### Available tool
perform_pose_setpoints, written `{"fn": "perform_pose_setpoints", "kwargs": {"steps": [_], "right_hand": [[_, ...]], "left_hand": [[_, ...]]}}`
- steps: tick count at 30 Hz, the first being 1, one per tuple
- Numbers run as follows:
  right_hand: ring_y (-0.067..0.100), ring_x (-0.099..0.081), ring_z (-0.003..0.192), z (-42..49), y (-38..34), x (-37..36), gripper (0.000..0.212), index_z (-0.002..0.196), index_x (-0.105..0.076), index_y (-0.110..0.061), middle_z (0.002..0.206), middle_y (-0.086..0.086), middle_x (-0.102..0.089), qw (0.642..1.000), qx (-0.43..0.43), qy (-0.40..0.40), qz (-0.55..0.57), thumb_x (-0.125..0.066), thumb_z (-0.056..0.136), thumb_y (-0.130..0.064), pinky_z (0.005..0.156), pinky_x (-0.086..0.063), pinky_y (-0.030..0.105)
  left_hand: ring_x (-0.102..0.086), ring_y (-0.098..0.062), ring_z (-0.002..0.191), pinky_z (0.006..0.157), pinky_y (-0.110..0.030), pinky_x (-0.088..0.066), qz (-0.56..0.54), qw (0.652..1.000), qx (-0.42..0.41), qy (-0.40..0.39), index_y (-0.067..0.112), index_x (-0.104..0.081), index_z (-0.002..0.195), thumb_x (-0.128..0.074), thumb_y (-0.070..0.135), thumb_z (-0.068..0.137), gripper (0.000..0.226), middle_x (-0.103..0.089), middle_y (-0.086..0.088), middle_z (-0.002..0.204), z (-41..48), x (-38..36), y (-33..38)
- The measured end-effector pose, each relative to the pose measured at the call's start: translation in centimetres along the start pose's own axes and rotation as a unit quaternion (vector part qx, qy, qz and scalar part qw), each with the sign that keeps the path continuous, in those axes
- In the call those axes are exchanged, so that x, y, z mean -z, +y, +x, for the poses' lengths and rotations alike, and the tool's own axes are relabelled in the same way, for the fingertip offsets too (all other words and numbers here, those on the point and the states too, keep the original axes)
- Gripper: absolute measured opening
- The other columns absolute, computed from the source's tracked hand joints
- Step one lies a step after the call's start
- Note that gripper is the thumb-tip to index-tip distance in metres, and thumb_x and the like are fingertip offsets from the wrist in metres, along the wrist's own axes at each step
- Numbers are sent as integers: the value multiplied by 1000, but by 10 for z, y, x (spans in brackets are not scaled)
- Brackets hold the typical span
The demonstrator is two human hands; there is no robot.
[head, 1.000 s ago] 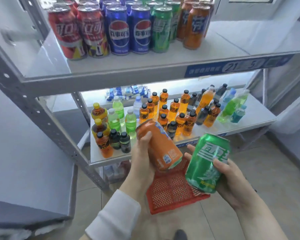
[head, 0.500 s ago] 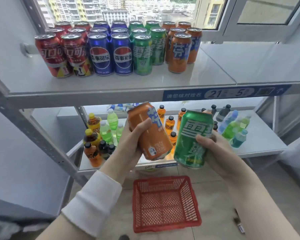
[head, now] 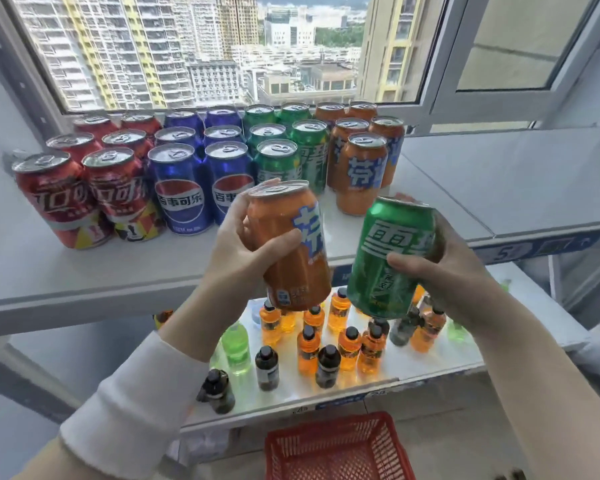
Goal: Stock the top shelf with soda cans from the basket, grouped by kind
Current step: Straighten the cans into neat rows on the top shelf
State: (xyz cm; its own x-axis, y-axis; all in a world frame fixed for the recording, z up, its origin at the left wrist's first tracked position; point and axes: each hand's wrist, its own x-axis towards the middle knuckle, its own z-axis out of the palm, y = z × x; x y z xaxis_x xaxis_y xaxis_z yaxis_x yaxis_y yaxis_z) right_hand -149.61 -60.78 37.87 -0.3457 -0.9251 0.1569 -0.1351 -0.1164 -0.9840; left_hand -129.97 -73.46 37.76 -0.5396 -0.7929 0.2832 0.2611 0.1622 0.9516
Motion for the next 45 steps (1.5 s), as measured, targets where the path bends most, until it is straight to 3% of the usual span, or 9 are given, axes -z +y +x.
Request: {"fn": "perform_pose_setpoints", "kwargs": {"steps": [5, 8, 11, 13, 17, 21, 26, 29, 45], "right_hand": [[1, -68, 79, 41, -14, 4, 48, 102, -53, -27, 83, -15, -72, 998, 40, -7, -57, -70, 60, -12, 61, -51, 13], [2, -68, 88, 57, -24, 7, 59, 108, -50, -29, 94, -12, -69, 994, 52, -39, -87, -75, 57, -11, 66, -52, 14], [3, -66, 95, 74, -35, 6, 72, 108, -47, -30, 107, -7, -64, 986, 58, -79, -137, -87, 49, -20, 70, -53, 16], [4, -65, 96, 83, -42, 3, 75, 109, -45, -28, 107, -9, -62, 976, 62, -95, -187, -80, 43, -32, 73, -55, 19], [5, -59, 97, 106, -56, 1, 80, 115, -40, -23, 110, -6, -56, 933, 107, -121, -323, -83, 49, -36, 77, -52, 16], [13, -46, 102, 133, -65, -3, 86, 119, -40, -18, 109, -2, -50, 854, 181, -141, -468, -85, 49, -42, 81, -39, 25], [18, -41, 115, 159, -63, -8, 87, 122, -45, -17, 127, 4, -50, 810, 207, -161, -524, -81, 49, -49, 97, -33, 31], [21, -40, 121, 169, -59, -8, 88, 125, -45, -16, 128, 5, -50, 805, 187, -167, -538, -82, 51, -48, 102, -33, 35], [16, -37, 110, 191, -50, -8, 87, 127, -41, -13, 119, 5, -49, 795, 145, -185, -559, -85, 56, -37, 90, -35, 26]], "left_hand": [[-68, -9, 88, 74, -28, -55, 17, 999, -32, 1, 30, -54, 106, -70, 34, 50, 59, -72, 13, 88, 31, 15, -2], [-68, -7, 86, 71, -25, -54, 18, 999, -36, 24, 32, -55, 104, -67, 34, 51, 54, -71, 13, 87, 38, 14, -7], [-67, -10, 85, 70, -28, -54, 20, 997, -37, 67, 34, -57, 103, -65, 38, 50, 53, -71, 12, 88, 38, 14, -10], [-67, -11, 85, 70, -29, -54, 22, 994, -39, 96, 37, -57, 103, -64, 39, 51, 52, -70, 11, 89, 36, 13, -10], [-67, -7, 82, 66, -26, -54, 50, 989, -46, 132, 41, -56, 98, -65, 43, 53, 46, -70, 16, 85, 31, 11, -6], [-67, -8, 80, 66, -27, -55, 50, 986, -50, 151, 35, -56, 101, -64, 45, 55, 48, -70, 13, 85, 23, 12, -1], [-67, -6, 76, 64, -26, -55, 53, 984, -49, 161, 33, -55, 100, -63, 45, 53, 49, -70, 15, 81, 15, 15, 3], [-67, -4, 75, 60, -22, -54, 55, 985, -53, 156, 35, -55, 100, -64, 44, 53, 48, -70, 17, 81, 14, 18, 6], [-67, -5, 78, 61, -23, -54, 64, 988, -52, 132, 40, -55, 98, -64, 46, 53, 46, -70, 18, 83, 21, 13, 9]]}}
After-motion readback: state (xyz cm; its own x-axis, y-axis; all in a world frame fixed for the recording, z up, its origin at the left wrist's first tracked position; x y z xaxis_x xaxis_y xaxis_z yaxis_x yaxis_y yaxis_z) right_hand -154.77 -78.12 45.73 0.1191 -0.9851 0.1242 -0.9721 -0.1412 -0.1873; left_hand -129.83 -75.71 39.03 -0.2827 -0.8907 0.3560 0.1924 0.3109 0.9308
